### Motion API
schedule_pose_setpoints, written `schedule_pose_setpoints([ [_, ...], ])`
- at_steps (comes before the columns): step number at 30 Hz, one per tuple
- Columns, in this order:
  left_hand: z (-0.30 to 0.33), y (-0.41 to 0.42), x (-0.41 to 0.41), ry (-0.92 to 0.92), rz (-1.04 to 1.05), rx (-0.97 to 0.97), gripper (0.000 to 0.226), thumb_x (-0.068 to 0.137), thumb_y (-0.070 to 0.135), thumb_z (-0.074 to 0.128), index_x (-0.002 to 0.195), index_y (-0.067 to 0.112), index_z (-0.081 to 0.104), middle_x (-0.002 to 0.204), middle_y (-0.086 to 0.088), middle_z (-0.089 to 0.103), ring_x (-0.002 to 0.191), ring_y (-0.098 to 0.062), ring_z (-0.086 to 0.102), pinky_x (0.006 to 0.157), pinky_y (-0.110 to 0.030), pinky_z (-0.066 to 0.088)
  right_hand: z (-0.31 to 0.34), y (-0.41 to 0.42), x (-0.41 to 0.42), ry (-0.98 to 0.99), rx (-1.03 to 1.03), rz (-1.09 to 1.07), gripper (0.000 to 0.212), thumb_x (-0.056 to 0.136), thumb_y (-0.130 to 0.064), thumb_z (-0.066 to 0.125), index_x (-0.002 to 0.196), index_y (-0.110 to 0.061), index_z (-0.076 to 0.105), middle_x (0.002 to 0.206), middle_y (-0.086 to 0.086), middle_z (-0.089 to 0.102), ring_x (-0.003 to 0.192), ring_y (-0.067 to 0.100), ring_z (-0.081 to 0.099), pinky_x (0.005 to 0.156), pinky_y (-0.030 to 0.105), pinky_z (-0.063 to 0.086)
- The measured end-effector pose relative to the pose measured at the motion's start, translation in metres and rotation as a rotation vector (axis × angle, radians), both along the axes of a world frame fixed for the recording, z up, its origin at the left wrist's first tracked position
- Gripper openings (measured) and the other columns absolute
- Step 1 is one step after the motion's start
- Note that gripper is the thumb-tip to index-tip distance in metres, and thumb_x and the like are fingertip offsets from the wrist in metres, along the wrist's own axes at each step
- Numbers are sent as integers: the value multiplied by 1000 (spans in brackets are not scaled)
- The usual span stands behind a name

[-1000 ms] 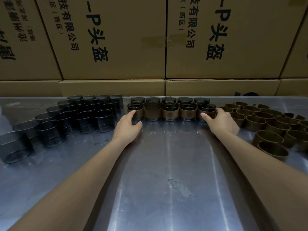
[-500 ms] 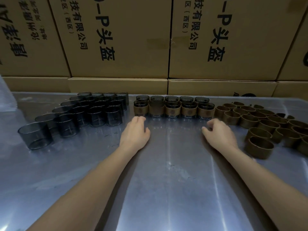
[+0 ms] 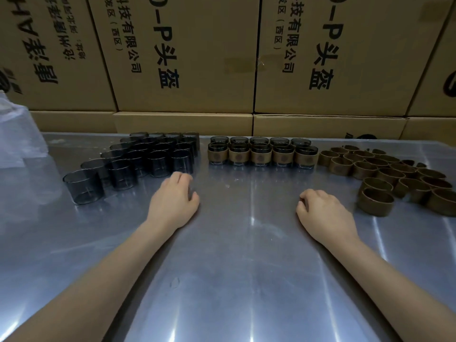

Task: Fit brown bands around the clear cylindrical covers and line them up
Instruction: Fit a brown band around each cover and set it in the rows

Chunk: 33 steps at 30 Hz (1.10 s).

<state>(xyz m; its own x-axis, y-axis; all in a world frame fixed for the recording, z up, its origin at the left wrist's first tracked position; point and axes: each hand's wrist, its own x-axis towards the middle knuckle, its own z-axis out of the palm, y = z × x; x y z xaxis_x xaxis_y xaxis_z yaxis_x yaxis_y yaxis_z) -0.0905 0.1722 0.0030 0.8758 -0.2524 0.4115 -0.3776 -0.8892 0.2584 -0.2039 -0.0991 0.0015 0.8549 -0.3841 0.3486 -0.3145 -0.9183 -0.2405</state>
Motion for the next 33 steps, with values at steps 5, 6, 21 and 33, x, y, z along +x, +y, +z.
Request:
schedule_pose_setpoints([
  [5, 2, -5, 39, -65, 68, 34, 66, 96, 28, 49, 152, 7, 21, 160, -10, 20, 147, -28, 15, 118, -42, 21, 3, 0, 1, 6, -6, -7, 30, 100, -32, 39, 123, -20, 54, 124, 4, 56, 114, 23, 50, 74, 31, 37],
  [6, 1, -6, 46, -83, 71, 50, 69, 97, 29, 49, 154, 8, 16, 161, -9, 16, 149, -28, 10, 119, -44, 17, 3, 0, 1, 8, -7, -7, 30, 100, -33, 40, 123, -20, 53, 124, 4, 56, 114, 23, 50, 74, 31, 38],
  [21, 0, -33, -9, -183, -227, -122, 16, 98, 32, 46, 95, 18, 53, 98, 6, 47, 115, -17, 29, 82, -28, 34, 7, 0, 1, 11, -22, 63, 30, 100, -37, 39, 122, -22, 53, 123, 2, 54, 114, 20, 47, 83, 31, 41],
  [33, 2, -84, -70, 146, -551, -693, 50, 91, 46, 55, 136, 28, 43, 130, 16, 38, 121, 8, 41, 93, -8, 34, 4, 40, 7, -122, 712, 409, 55, 59, -58, 72, 97, -33, 41, 97, -15, 63, 91, 4, 63, 75, 26, 51],
])
